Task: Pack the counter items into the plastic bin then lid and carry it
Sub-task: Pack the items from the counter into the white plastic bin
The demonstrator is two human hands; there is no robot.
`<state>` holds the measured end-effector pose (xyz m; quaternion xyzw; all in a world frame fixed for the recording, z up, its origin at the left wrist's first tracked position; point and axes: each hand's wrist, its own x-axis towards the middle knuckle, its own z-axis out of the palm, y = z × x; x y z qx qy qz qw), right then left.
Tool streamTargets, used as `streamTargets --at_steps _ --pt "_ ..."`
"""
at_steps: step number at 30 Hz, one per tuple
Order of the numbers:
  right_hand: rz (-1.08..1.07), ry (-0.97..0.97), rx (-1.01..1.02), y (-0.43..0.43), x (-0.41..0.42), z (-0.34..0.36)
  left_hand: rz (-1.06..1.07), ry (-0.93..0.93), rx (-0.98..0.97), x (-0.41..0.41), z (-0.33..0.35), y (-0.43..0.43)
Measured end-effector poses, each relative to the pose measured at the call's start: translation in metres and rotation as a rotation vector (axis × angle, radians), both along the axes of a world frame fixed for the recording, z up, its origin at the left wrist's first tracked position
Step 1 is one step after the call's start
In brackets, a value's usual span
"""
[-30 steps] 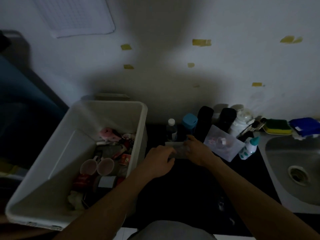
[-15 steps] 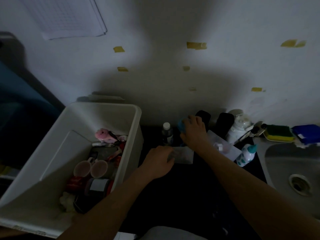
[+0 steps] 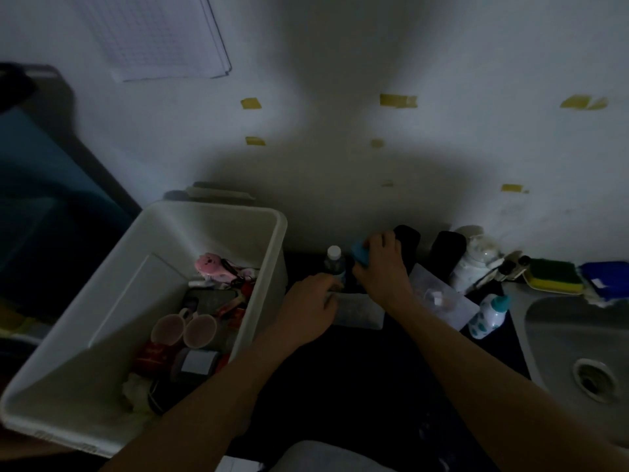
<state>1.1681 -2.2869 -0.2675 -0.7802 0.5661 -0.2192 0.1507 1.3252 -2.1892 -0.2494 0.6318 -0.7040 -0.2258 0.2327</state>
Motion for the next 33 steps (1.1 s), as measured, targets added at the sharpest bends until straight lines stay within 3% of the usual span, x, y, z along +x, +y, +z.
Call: streamTargets --at_steps 11,17,19,21,26,29,33 --pt "-0.037 -0.309 -0.345 0.027 -0.002 0.093 -0.037 0.007 -0.078 0.013 0.050 -0.042" --pt "0.038 -0.556 -0.519 0.043 0.009 0.137 -0.110 0.102 -0.219 0.019 0.082 -0.051" --pt "0.075 -0.597 -0.574 0.050 0.018 0.147 -0.122 0.031 -0.325 0.030 0.090 -0.062" --pt "0.088 -0.658 -0.555 0.058 0.030 0.153 -0.108 -0.059 -0.368 0.050 0.087 -0.074" --pt "0.150 -0.775 -0.446 0.072 0.067 0.154 -0.113 -0.011 -0.450 0.089 0.089 -0.062" --pt "0.184 -0.793 -0.364 0.077 0.089 0.153 -0.017 0.044 -0.394 0.122 0.076 -0.053" --pt "0.220 -0.729 -0.311 0.082 0.123 0.143 0.089 -0.033 -0.316 0.172 0.067 -0.033"
